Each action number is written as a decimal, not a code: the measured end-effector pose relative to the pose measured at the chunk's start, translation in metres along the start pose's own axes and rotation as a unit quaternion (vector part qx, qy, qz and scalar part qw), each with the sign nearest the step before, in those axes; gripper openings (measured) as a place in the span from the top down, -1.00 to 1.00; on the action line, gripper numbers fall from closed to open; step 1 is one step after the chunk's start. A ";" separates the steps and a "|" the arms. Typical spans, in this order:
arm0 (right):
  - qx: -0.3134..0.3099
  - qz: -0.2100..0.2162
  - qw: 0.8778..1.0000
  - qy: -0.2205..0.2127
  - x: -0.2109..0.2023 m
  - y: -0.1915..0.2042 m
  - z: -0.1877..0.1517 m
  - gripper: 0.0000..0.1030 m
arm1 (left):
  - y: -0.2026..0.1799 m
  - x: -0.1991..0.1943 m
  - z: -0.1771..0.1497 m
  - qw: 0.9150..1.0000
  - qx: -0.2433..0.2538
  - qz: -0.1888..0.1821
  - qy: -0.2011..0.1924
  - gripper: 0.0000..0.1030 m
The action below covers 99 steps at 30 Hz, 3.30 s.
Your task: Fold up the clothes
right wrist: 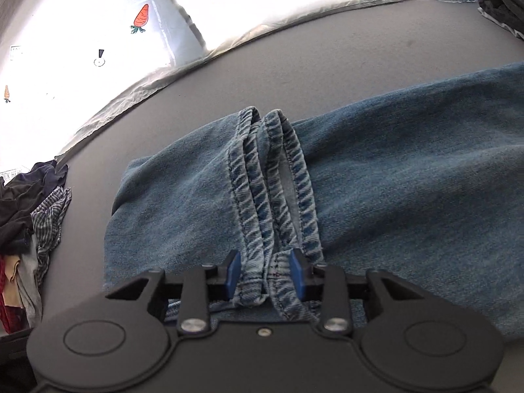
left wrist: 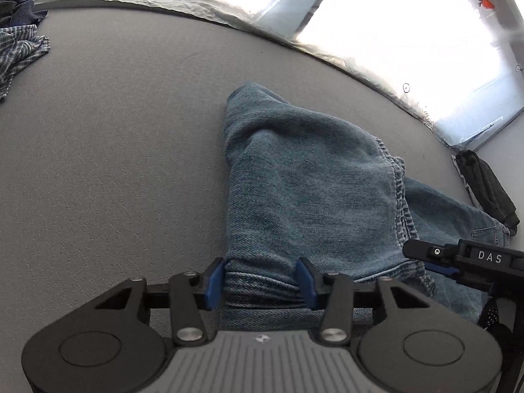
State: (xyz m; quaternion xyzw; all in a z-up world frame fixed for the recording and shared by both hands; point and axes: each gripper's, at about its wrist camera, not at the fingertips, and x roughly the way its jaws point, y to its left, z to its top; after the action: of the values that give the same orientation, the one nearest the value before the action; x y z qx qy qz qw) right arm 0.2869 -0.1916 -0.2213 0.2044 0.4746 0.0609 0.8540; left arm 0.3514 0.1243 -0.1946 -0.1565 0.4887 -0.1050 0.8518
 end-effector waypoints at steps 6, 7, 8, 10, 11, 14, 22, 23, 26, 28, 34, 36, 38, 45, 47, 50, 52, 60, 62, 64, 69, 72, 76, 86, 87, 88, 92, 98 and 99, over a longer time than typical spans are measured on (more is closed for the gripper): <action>0.000 0.007 0.998 -0.065 -0.051 -0.011 -0.004 1.00 | 0.000 -0.044 0.000 0.997 -0.054 -0.043 -0.028 0.46; 0.005 0.010 0.998 -0.060 -0.052 -0.014 -0.004 1.00 | 0.000 -0.049 -0.004 0.997 -0.056 -0.045 -0.028 0.46; 0.012 0.013 0.998 -0.053 -0.050 -0.017 -0.005 0.90 | 0.000 -0.051 -0.009 0.997 -0.056 -0.042 -0.023 0.46; 0.034 0.019 0.999 -0.027 -0.038 -0.023 -0.008 0.64 | 0.000 -0.050 -0.019 0.998 -0.052 -0.030 -0.010 0.46; 0.042 0.021 0.999 -0.017 -0.033 -0.027 -0.010 0.40 | 0.001 -0.044 -0.026 0.999 -0.047 -0.016 0.003 0.45; 0.051 0.011 0.999 0.000 -0.022 -0.033 -0.012 0.18 | 0.010 -0.027 -0.039 0.998 -0.060 0.005 0.033 0.38; 0.075 0.065 0.994 0.039 0.003 -0.037 -0.012 -0.11 | -0.003 -0.023 -0.038 0.998 -0.023 0.045 0.030 0.13; 0.081 0.073 0.993 0.039 0.003 -0.038 -0.012 -0.16 | -0.003 -0.023 -0.038 0.998 -0.023 0.046 0.030 0.12; 0.095 0.082 0.992 0.030 0.001 -0.043 -0.013 -0.22 | -0.004 -0.023 -0.039 0.998 -0.019 0.049 0.027 0.09; 0.094 0.073 0.993 0.017 -0.002 -0.046 -0.014 -0.22 | -0.007 -0.022 -0.040 0.998 -0.012 0.051 0.026 0.05; 0.104 0.121 0.987 0.026 0.004 -0.048 -0.015 -0.37 | -0.014 -0.020 -0.042 0.998 0.008 0.056 0.020 -0.05; 0.099 0.144 0.984 0.033 0.008 -0.044 -0.017 -0.33 | -0.015 -0.019 -0.042 0.998 0.010 0.056 0.018 -0.06; 0.106 0.180 0.977 0.045 0.013 -0.043 -0.019 -0.20 | -0.014 -0.019 -0.043 0.998 0.010 0.052 0.016 -0.11; 0.124 0.163 0.978 0.049 0.022 -0.044 -0.023 0.33 | -0.034 -0.005 -0.044 0.995 0.086 0.026 0.048 -1.00; 0.112 0.163 0.979 0.054 0.024 -0.038 -0.022 0.32 | -0.054 0.002 -0.051 0.987 0.136 0.071 0.046 -1.00; 0.126 0.177 0.974 0.069 0.031 -0.039 -0.020 0.33 | -0.062 0.007 -0.058 0.982 0.161 0.095 0.040 -1.00; 0.162 0.189 0.965 0.084 0.035 -0.047 -0.019 0.38 | -0.056 0.005 -0.054 0.986 0.141 0.084 0.041 -1.00; -0.009 0.119 0.992 0.037 0.010 -0.009 -0.015 0.74 | -0.054 0.004 -0.043 0.991 0.099 0.081 0.034 -1.00; -0.070 0.115 0.991 0.007 -0.003 0.006 -0.010 0.74 | -0.050 -0.002 -0.039 0.994 0.070 0.079 0.019 -0.99; -0.108 0.109 0.988 -0.027 -0.020 0.011 -0.003 0.75 | -0.048 -0.014 -0.034 0.996 0.050 0.075 -0.001 -0.99; -0.200 0.055 0.973 -0.102 -0.056 0.012 0.015 0.75 | -0.059 -0.045 -0.024 0.995 0.036 0.069 -0.060 -1.00; -0.210 0.028 0.970 -0.121 -0.075 -0.012 0.020 0.74 | -0.070 -0.043 -0.017 0.995 0.036 0.070 -0.066 -1.00; -0.143 -0.030 0.984 -0.098 -0.070 -0.068 0.017 0.72 | -0.079 -0.021 -0.021 0.995 0.053 0.078 -0.039 -1.00; -0.070 -0.090 0.992 -0.062 -0.036 -0.118 -0.007 -0.37 | -0.075 0.023 -0.036 0.995 0.046 0.077 0.030 -1.00; -0.072 -0.087 0.992 -0.061 -0.036 -0.120 -0.007 -0.46 | -0.077 0.024 -0.038 0.995 0.054 0.081 0.028 -1.00; -0.078 -0.080 0.992 -0.057 -0.037 -0.121 -0.007 -0.51 | -0.080 0.024 -0.040 0.994 0.061 0.087 0.024 -1.00; -0.080 -0.036 0.995 -0.043 -0.044 -0.126 -0.011 -0.96 | -0.085 0.024 -0.041 0.992 0.067 0.100 0.024 -1.00; 0.004 0.038 0.996 -0.081 -0.074 -0.157 -0.017 -1.00 | -0.100 0.011 -0.031 0.989 0.084 0.125 0.004 -1.00; 0.023 0.045 0.995 -0.092 -0.083 -0.165 -0.019 -1.00 | -0.105 0.006 -0.030 0.987 0.088 0.132 -0.008 -1.00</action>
State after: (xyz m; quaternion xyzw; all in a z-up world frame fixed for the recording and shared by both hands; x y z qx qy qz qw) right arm 0.2110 -0.3603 -0.2324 0.2501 0.3860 0.0692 0.8853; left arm 0.3255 0.0202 -0.1751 -0.0163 0.4873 -0.0332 0.8725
